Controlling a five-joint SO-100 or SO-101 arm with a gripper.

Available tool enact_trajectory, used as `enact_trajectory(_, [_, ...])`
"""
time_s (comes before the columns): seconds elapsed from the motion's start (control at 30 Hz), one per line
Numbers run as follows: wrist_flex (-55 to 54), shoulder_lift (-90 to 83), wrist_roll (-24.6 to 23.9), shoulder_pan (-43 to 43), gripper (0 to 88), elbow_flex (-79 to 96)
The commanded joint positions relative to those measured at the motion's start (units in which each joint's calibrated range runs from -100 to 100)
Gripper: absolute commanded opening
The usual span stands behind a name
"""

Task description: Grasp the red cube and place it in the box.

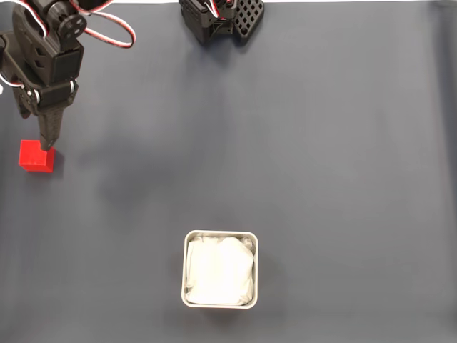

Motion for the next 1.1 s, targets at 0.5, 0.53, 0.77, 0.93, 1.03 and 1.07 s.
enact_trajectory(0.5, [-10.7,1.2,1.8,2.0,29.9,6.7])
enact_trajectory(0.53, [-11.0,1.5,1.8,2.1,30.3,6.7])
enact_trajectory(0.77, [-12.7,3.8,1.9,2.3,32.4,6.8])
enact_trajectory(0.93, [-14.8,5.0,2.2,2.3,33.1,8.1])
enact_trajectory(1.03, [-17.2,5.6,2.5,2.3,33.7,9.7])
enact_trajectory(1.07, [-17.9,5.9,2.6,2.3,33.8,10.0])
